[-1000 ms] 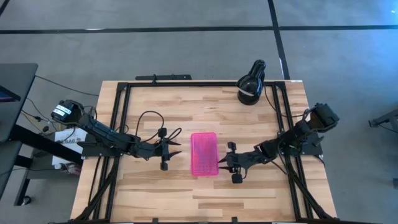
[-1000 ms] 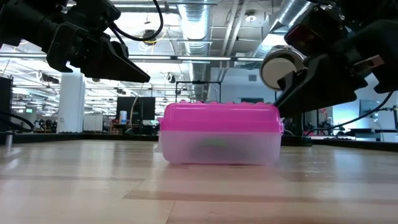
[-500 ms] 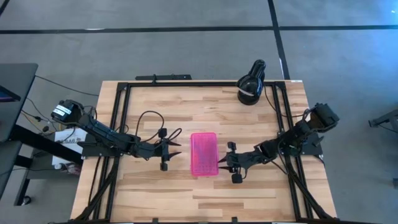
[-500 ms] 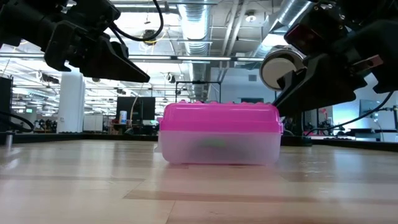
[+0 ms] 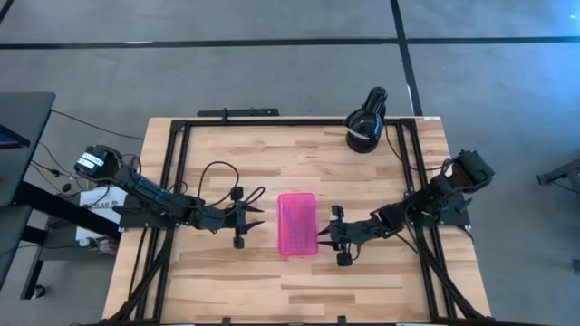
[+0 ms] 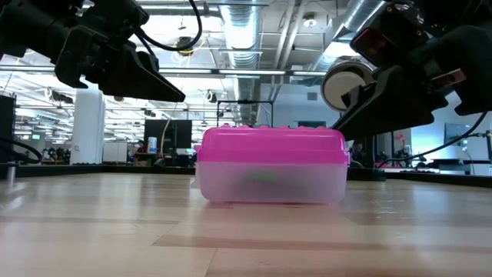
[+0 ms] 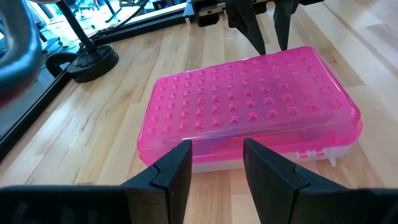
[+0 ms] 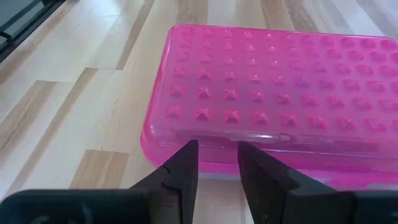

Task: Pick & place school supplies into a supply box
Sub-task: Close the supply box

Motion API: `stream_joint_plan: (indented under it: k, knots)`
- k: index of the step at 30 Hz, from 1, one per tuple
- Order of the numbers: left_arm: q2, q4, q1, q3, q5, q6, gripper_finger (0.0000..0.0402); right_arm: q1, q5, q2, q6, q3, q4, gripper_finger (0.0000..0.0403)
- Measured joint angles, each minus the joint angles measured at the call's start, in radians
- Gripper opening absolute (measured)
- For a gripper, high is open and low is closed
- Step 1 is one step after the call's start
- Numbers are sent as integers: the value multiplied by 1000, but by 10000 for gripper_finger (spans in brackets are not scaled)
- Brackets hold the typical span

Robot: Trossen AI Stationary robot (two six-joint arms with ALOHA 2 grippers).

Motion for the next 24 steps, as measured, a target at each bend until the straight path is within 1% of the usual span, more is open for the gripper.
stream_joint_plan:
  k: [10,18,24]
  knots:
    - [0,0,0,0,4,-10,139,0,-22,0,0,0,26,109]
    - [0,0,0,0,34,-14,139,0,-23,0,0,0,37,109]
    - [0,0,0,0,35,-15,139,-8,-23,0,0,0,44,109]
